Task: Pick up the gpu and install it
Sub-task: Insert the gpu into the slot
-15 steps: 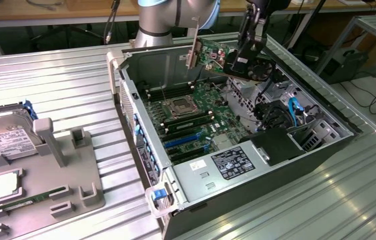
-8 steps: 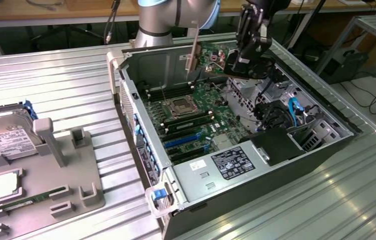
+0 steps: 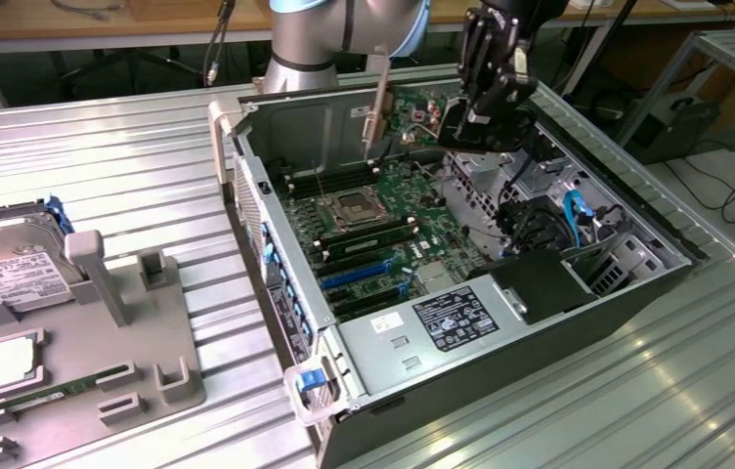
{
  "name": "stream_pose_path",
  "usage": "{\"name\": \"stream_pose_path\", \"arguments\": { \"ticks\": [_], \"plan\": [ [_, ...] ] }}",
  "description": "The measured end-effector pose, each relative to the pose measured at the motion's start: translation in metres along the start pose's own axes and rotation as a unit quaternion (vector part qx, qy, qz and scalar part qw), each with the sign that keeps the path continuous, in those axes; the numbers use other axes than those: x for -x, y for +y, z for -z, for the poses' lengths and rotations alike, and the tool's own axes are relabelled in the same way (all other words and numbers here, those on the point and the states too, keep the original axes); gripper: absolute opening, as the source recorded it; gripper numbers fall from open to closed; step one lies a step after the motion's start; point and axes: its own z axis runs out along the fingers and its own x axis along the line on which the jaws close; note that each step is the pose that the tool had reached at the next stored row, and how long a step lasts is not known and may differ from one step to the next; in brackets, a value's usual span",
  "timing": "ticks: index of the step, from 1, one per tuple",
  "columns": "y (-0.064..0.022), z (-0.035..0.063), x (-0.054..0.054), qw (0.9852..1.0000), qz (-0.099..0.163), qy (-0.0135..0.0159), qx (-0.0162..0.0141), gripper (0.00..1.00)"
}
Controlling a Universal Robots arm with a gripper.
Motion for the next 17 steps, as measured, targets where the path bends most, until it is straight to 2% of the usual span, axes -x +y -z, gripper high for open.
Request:
{"name": "stream_pose_path", "arguments": {
  "ticks": [5, 10, 14, 17],
  "plan": [
    [0.0001, 0.0000, 0.0000, 0.9995, 0.031, 0.0002, -0.0001, 0.27],
    [0.0002, 0.0000, -0.0001, 0.9982, 0.060, 0.0004, -0.0002, 0.27],
    [0.0002, 0.0000, -0.0001, 0.9961, 0.088, 0.0007, -0.0003, 0.27],
    [0.0002, 0.0000, -0.0001, 0.9940, 0.110, 0.0008, -0.0004, 0.27]
  ]
}}
